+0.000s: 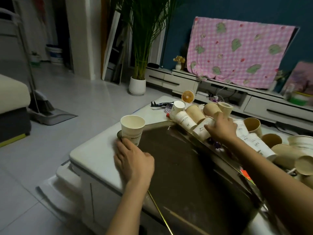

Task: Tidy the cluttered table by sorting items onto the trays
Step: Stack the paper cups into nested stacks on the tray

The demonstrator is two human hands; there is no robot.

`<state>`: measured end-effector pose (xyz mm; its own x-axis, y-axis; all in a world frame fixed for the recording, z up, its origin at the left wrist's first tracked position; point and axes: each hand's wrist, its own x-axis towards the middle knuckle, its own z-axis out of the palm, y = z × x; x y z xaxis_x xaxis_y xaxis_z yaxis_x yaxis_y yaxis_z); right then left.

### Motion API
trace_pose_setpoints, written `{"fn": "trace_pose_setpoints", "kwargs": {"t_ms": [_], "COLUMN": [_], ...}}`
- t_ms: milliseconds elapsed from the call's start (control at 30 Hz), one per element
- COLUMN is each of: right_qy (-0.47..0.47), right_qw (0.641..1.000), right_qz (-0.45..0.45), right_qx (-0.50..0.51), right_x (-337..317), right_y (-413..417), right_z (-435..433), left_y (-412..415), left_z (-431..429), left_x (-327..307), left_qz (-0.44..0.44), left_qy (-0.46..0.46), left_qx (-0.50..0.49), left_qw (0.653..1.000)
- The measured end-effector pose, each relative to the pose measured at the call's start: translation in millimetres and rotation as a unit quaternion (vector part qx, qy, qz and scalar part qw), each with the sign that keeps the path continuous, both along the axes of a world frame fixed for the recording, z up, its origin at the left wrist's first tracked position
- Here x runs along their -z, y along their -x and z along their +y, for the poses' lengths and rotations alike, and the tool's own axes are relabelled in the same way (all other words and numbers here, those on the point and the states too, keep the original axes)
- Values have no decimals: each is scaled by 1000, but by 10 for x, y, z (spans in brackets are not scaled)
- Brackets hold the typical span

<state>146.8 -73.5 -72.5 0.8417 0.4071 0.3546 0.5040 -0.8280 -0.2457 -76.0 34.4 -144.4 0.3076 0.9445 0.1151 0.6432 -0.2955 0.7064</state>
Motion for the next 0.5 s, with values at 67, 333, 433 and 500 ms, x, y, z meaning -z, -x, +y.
{"fn": "trace_pose_setpoints", "kwargs": {"t_ms": [67,333,433,500], "right_qy": [-11,-113,-197,-222], "right_qw": [999,976,931,896], "right_qz": [17,-52,-92,-87], "right_qx": [-26,-179,-294,-374], "right_x": [43,-360,-537,-566], "right_y": [-78,270,797,1179], "right_z": [-29,1,265,523], "left_y": [-4,-62,-97,-103], "left_z": [48,474,556,541], "left_x": [-17,-259,-177,-96], "left_qz": [-3,-185,-242,-260], "left_qy": [7,-37,25,67], "left_qx": [-4,40,65,58], "left_qw": [1000,981,968,961]}}
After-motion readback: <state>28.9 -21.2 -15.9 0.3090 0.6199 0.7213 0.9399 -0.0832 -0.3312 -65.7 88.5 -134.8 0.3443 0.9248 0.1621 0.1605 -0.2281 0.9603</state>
